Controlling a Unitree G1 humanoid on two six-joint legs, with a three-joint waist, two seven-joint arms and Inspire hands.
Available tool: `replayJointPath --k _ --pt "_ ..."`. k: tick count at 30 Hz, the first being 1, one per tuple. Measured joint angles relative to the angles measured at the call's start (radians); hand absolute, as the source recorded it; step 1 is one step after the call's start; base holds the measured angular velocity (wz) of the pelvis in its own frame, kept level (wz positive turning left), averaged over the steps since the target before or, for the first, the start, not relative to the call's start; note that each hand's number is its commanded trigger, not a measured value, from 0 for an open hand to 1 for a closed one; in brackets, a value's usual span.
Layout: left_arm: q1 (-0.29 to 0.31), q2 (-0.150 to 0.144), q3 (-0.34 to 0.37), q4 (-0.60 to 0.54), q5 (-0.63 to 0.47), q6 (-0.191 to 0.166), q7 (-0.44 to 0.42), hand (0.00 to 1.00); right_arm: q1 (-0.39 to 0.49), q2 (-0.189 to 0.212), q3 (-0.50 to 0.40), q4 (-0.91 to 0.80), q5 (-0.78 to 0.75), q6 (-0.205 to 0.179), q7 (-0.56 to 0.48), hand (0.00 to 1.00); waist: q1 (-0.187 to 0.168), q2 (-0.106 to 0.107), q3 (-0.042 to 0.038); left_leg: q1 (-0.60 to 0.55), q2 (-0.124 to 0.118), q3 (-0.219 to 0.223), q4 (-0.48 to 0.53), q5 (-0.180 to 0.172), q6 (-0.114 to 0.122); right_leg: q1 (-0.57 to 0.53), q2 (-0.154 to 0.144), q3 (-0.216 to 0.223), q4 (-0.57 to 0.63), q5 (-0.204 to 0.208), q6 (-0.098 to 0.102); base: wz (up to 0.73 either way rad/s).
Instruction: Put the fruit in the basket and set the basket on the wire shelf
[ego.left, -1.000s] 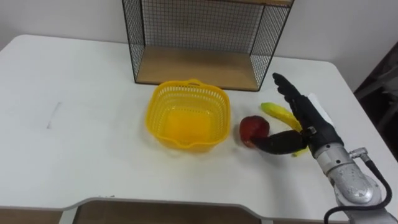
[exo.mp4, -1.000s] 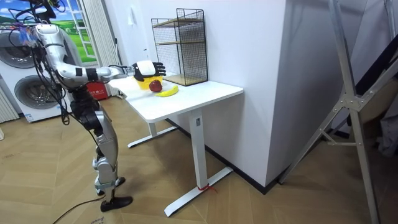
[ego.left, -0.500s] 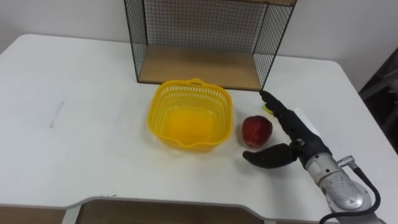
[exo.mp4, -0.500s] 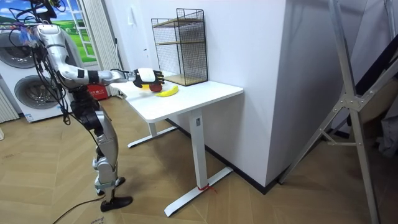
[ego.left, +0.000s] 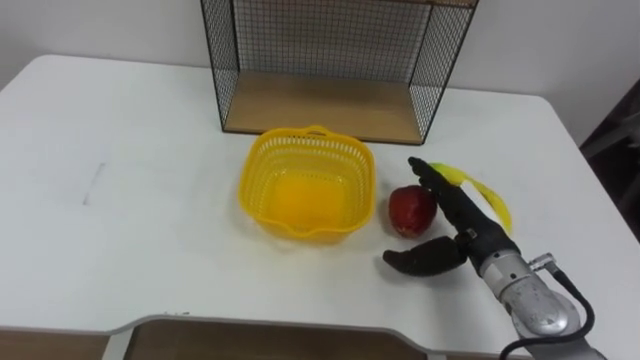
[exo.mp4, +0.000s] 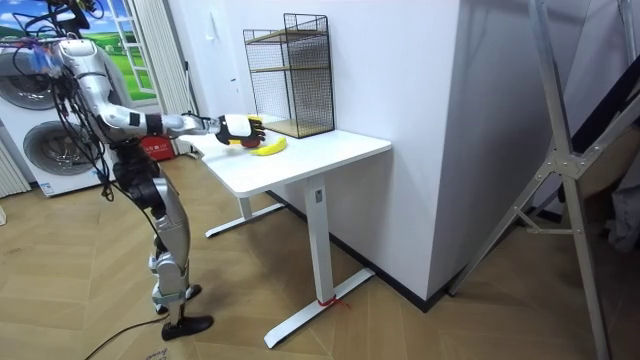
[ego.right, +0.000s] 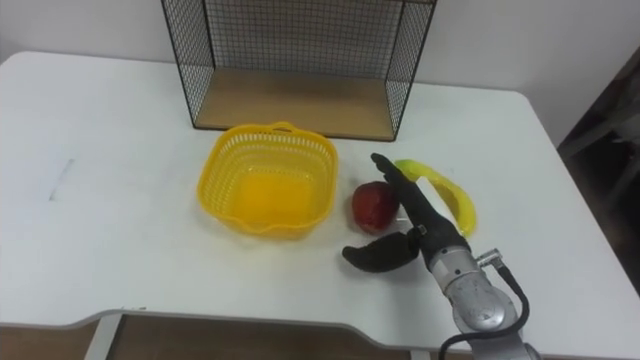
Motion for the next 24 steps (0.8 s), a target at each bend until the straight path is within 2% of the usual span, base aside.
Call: replayJointPath --k 2,6,17,19,20,21,22,24 --pt "0.000 0.000 0.000 0.000 0.000 0.012 0.000 0.00 -0.015 0.000 0.004 0.034 0.001 0.009 0.001 0.00 0.001 -0.002 -0.0006 0.000 0.000 0.000 0.000 0.001 0.001 0.000 -0.001 0.000 0.001 0.000 0.000 0.00" --pt "0.001 0.000 0.000 0.000 0.000 0.014 0.000 0.00 -0.023 0.000 0.011 0.051 0.001 0.021 0.001 0.00 0.009 -0.005 -0.0018 0.000 0.000 0.000 -0.001 0.001 0.001 0.000 0.000 0.001 0.000 0.000 0.000 0.00" --pt "0.017 -0.003 0.003 -0.003 0.001 0.034 -0.025 0.00 -0.075 0.000 0.015 0.056 -0.005 0.055 0.018 0.00 0.027 -0.013 0.0000 0.014 -0.002 -0.011 -0.008 0.001 0.000 0.015 0.001 -0.004 -0.004 0.000 0.000 0.03" --pt "0.020 -0.003 0.003 -0.004 0.001 0.034 -0.030 0.00 -0.082 0.000 0.015 0.056 -0.015 0.056 0.023 0.03 0.030 -0.016 -0.0007 0.013 -0.002 -0.014 -0.008 0.001 0.000 0.015 0.001 -0.006 -0.005 0.000 0.000 0.06" --pt "0.021 -0.003 0.003 -0.004 0.001 0.035 -0.031 0.00 -0.083 0.000 0.015 0.056 -0.024 0.056 0.023 0.13 0.031 -0.017 -0.0011 0.012 -0.003 -0.017 -0.008 0.001 0.000 0.015 0.001 -0.008 -0.006 0.000 0.001 0.07" --pt "0.021 -0.003 0.003 -0.004 0.001 0.035 -0.031 0.00 -0.083 0.000 0.015 0.056 -0.029 0.056 0.023 0.74 0.031 -0.017 -0.0012 0.011 -0.003 -0.018 -0.008 0.001 0.000 0.015 0.001 -0.008 -0.006 0.000 0.001 0.07" --pt "0.021 -0.003 0.003 -0.006 0.001 0.036 -0.032 0.00 -0.083 0.000 0.015 0.056 -0.034 0.056 0.023 1.00 0.032 -0.017 -0.0012 0.010 -0.003 -0.020 -0.008 0.001 0.000 0.015 0.001 -0.006 -0.006 0.000 0.000 0.05" --pt "0.021 -0.003 0.003 -0.010 0.001 0.036 -0.033 0.00 -0.083 -0.001 0.015 0.056 -0.042 0.056 0.023 1.00 0.033 -0.017 -0.0016 0.011 -0.004 -0.022 -0.009 0.001 0.000 0.015 0.001 -0.008 -0.007 0.000 0.000 0.02"
